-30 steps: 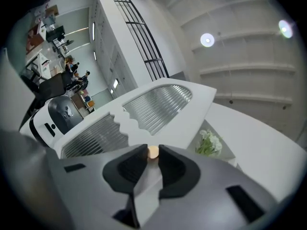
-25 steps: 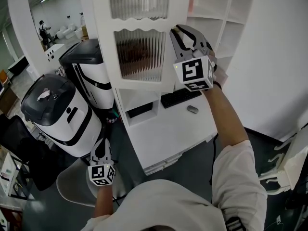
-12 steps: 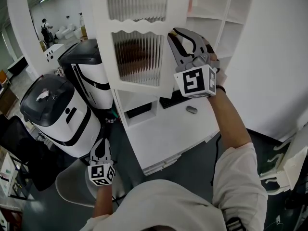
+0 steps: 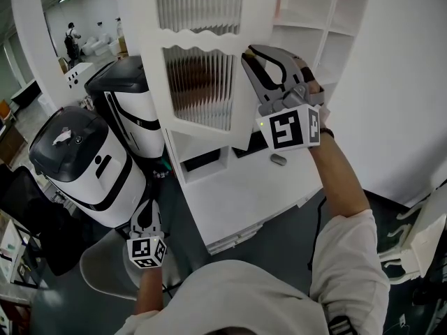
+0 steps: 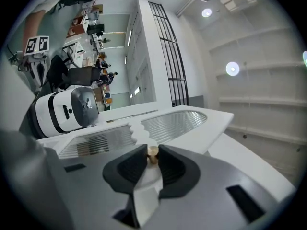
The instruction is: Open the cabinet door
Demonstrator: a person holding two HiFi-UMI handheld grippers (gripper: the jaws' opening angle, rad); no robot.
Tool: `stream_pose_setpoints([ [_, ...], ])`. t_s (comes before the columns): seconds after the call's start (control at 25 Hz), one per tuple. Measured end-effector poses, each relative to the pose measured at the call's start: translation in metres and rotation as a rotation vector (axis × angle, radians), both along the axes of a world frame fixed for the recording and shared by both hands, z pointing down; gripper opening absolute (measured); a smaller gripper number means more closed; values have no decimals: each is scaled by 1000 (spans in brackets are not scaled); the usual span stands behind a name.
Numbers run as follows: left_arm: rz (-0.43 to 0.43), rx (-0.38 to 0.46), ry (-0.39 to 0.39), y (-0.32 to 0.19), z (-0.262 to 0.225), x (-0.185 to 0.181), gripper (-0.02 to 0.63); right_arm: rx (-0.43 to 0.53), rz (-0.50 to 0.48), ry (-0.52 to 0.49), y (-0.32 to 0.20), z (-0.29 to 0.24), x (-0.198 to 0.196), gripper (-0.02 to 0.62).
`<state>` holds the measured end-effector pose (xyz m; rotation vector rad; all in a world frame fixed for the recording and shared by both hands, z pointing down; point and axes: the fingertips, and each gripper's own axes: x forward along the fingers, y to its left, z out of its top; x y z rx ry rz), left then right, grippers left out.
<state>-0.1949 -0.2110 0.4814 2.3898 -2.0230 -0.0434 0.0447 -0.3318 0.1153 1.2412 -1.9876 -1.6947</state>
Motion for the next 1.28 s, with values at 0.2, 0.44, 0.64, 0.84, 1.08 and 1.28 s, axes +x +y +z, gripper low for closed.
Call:
stream_pose_setpoints([
  [0.2, -3, -1, 3, 4, -2, 2, -2, 22, -19, 41, 11, -2, -3, 77],
  [0.44, -4, -1, 6, 7, 0, 1, -2, 35, -37, 86, 24, 1, -12, 77],
  [0.64, -5, -1, 8, 12, 1, 0, -2, 60, -42, 115, 37, 2, -20, 77],
  [0.84, -5, -6, 9, 15, 2, -2, -2, 89, -13, 148, 49, 2, -30, 77],
  [1.08, -6, -7, 9, 16, 4, -5, -2, 142, 36, 215, 63, 5, -44, 77],
  [1.28, -7, -2, 15, 21, 2, -10, -2, 195, 88, 265, 79, 5, -61, 77],
])
